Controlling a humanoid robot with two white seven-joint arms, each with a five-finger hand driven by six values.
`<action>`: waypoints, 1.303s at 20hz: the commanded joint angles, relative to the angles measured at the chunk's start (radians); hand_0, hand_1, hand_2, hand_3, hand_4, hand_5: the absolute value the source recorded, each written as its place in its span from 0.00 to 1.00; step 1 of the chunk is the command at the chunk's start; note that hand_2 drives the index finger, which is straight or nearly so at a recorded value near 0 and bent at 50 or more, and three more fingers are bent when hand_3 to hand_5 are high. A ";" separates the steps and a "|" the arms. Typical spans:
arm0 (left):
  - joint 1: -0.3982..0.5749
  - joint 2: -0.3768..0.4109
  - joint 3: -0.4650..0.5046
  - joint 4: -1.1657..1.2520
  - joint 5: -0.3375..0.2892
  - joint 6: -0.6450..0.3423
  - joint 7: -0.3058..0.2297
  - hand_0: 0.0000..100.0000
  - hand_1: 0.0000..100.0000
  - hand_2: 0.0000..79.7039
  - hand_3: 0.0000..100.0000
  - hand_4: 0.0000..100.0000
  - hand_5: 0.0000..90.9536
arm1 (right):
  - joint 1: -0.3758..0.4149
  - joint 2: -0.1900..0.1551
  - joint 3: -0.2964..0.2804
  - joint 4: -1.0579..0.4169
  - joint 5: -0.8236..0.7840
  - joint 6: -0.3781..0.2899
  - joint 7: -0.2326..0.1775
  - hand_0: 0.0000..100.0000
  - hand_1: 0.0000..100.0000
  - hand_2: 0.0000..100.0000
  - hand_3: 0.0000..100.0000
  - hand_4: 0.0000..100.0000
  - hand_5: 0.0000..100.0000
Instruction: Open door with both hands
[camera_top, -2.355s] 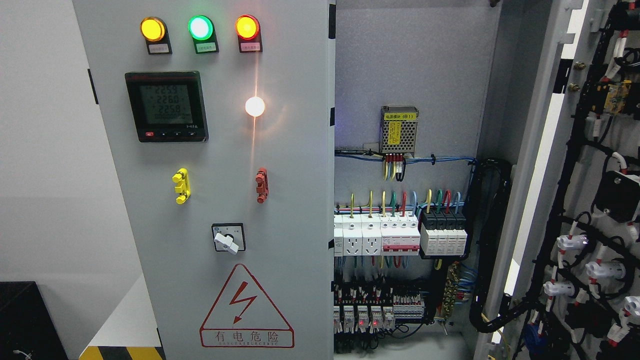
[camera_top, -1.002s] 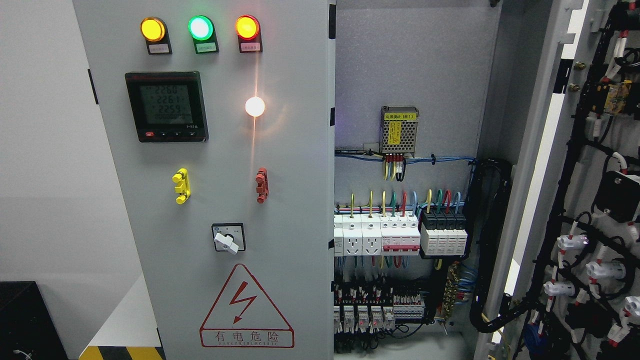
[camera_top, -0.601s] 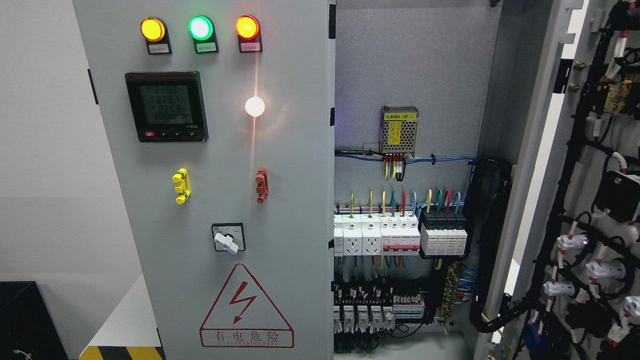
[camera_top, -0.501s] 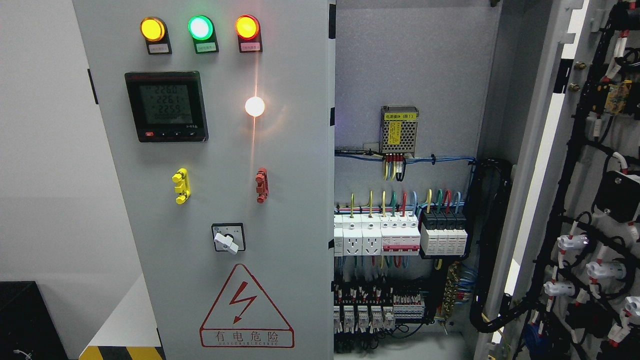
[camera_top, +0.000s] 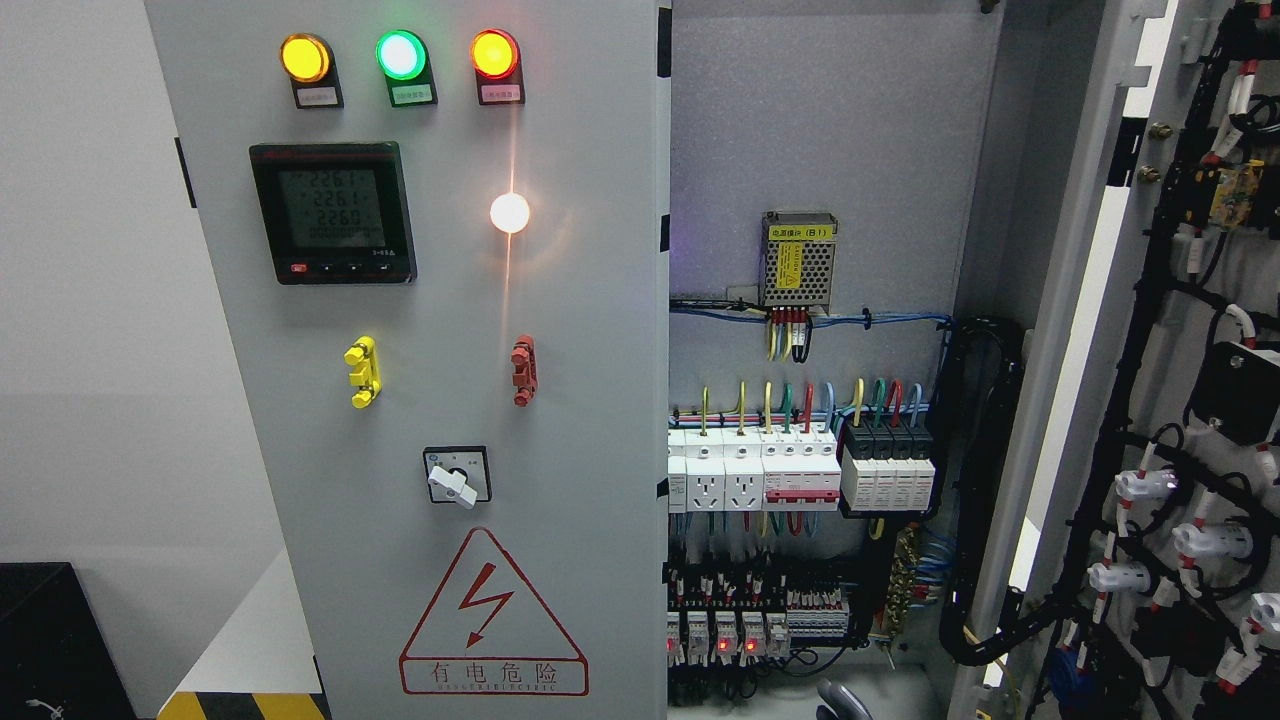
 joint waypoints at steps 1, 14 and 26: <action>-0.001 -0.002 0.001 -0.031 0.000 -0.001 -0.001 0.00 0.00 0.00 0.00 0.00 0.00 | -0.127 0.055 0.050 -0.009 0.009 0.037 -0.003 0.19 0.00 0.00 0.00 0.00 0.00; -0.001 -0.002 0.001 -0.029 0.000 -0.001 -0.001 0.00 0.00 0.00 0.00 0.00 0.00 | -0.312 0.063 0.053 0.162 0.112 0.051 0.000 0.19 0.00 0.00 0.00 0.00 0.00; -0.001 -0.001 0.001 -0.029 0.000 -0.001 -0.001 0.00 0.00 0.00 0.00 0.00 0.00 | -0.513 0.055 0.034 0.285 0.073 0.138 0.005 0.19 0.00 0.00 0.00 0.00 0.00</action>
